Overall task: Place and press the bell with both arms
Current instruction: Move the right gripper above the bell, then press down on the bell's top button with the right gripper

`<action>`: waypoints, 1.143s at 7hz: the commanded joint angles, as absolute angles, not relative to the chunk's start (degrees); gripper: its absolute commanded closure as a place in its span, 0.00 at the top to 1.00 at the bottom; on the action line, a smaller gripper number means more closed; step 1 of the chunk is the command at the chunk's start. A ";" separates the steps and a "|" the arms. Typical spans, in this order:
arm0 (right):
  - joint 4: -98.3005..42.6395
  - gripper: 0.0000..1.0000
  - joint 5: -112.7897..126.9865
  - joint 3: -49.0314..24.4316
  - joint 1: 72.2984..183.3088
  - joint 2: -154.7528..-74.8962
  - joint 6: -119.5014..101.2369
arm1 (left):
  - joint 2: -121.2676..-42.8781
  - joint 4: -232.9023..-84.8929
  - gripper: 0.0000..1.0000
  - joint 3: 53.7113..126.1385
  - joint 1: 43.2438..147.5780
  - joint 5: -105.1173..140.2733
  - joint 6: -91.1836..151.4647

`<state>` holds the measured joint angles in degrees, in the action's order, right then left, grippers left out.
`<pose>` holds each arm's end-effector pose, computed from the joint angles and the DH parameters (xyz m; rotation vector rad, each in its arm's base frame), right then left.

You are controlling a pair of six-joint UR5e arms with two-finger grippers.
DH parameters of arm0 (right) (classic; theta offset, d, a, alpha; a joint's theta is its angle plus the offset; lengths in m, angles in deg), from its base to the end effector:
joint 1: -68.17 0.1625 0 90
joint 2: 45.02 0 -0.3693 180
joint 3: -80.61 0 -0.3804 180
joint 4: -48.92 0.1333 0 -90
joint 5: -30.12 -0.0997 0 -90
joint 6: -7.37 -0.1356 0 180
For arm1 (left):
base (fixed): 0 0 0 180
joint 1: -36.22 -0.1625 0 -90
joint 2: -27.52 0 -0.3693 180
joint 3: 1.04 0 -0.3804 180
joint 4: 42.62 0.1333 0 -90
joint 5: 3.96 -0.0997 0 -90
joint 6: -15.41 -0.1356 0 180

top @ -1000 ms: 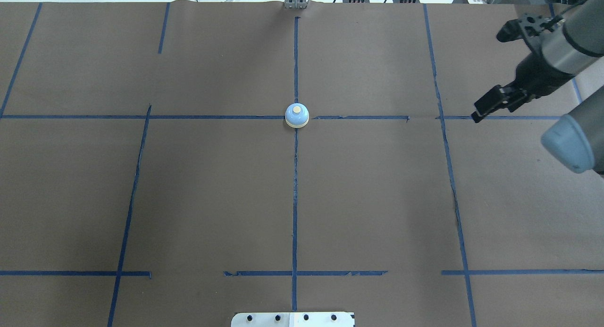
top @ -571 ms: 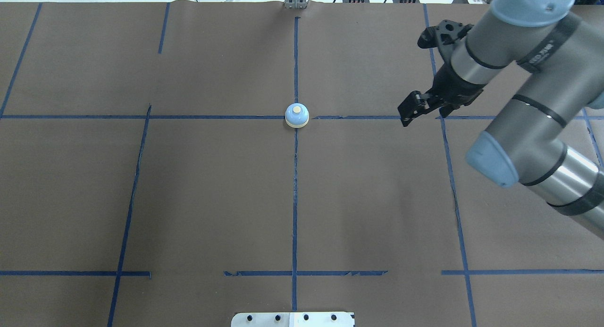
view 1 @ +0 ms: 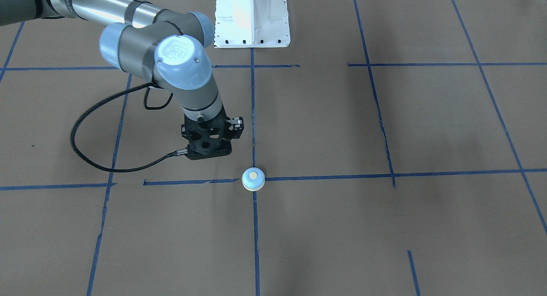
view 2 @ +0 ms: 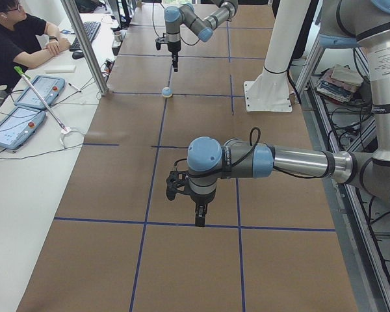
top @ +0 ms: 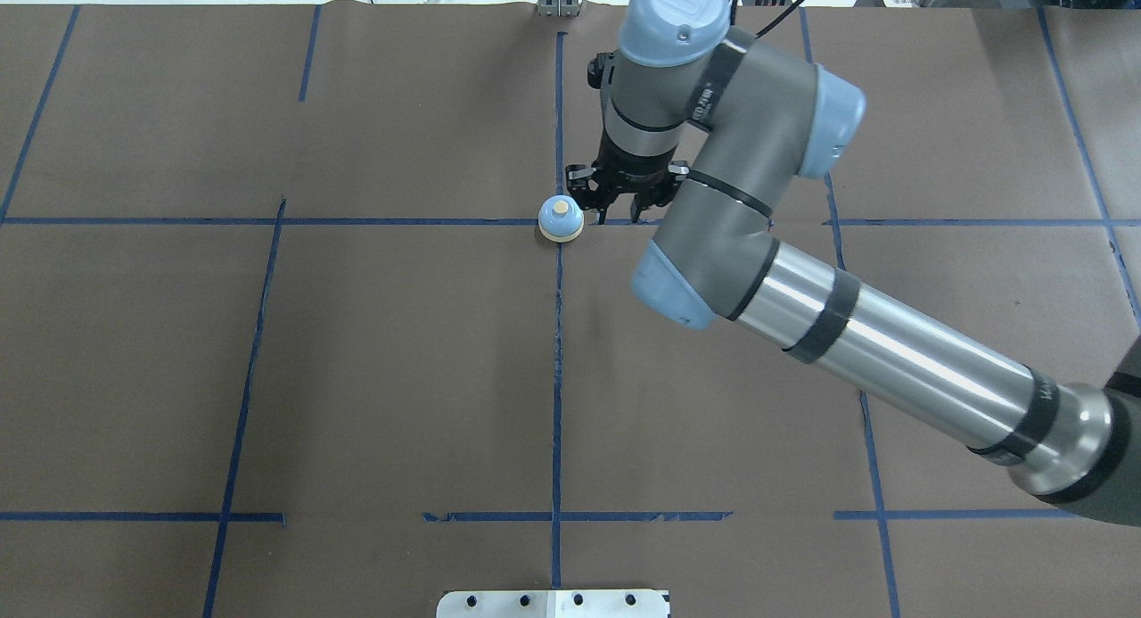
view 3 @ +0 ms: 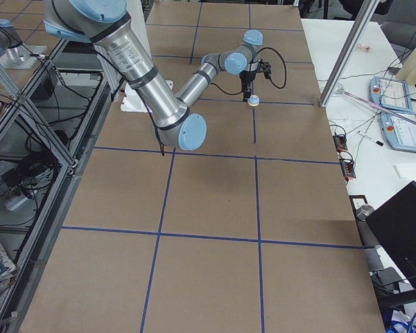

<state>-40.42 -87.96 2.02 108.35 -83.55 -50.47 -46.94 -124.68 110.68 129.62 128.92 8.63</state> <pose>-0.5157 -0.5264 0.1734 0.0321 -0.8378 -0.0424 -0.0632 -0.3728 0.5797 0.0372 0.7480 0.0447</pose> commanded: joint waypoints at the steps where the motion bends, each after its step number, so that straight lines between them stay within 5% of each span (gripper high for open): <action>1: -34.85 0.01 -84.51 17.09 106.76 -74.24 -54.77 | -46.83 -124.71 1.00 110.66 129.64 128.94 8.91; 8: -30.62 0.00 -80.01 26.29 105.00 -71.91 -54.59 | -47.01 -124.88 1.00 110.66 129.56 128.94 9.70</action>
